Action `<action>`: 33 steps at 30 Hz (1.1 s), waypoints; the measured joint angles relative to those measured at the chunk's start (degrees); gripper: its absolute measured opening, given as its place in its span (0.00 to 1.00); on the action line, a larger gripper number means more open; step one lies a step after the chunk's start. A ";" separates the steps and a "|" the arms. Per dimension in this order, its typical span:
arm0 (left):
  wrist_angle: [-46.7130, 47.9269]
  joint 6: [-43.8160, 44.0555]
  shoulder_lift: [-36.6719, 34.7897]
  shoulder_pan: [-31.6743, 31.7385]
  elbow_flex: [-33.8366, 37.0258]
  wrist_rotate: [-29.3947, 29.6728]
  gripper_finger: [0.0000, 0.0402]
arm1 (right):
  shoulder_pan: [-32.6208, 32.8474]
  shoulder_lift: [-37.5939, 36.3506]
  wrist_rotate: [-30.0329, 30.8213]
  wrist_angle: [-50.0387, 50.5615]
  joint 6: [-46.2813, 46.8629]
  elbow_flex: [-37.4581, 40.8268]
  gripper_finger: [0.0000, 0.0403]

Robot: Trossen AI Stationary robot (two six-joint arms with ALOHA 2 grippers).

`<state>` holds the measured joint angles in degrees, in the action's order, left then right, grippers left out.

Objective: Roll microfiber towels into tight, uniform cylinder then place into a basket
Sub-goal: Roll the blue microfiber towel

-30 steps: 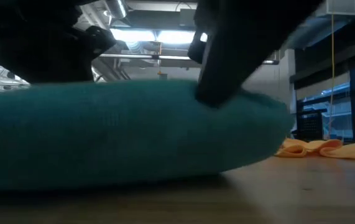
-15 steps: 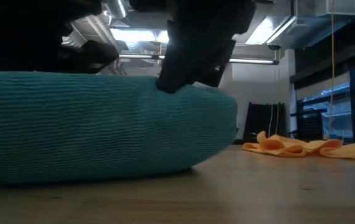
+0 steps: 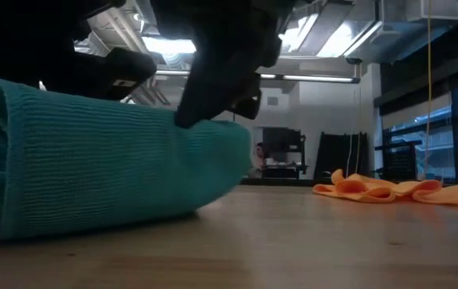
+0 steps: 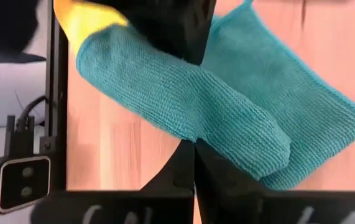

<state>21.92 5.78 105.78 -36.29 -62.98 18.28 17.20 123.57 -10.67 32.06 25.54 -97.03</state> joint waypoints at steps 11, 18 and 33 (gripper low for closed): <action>-0.14 -0.40 0.00 -0.04 0.00 0.04 0.17 | -2.95 0.00 0.47 -4.73 -3.39 0.00 0.00; 0.56 -1.77 -0.43 -0.48 0.00 1.02 0.17 | -4.79 0.37 0.51 -4.67 -3.77 -0.02 0.00; 8.17 2.60 -7.37 -3.49 -0.02 3.28 0.17 | -4.78 0.46 0.64 -4.17 -6.32 -0.02 0.00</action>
<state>30.09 8.38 98.41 -39.79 -63.00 21.57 12.43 124.02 -10.02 27.89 19.22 -97.06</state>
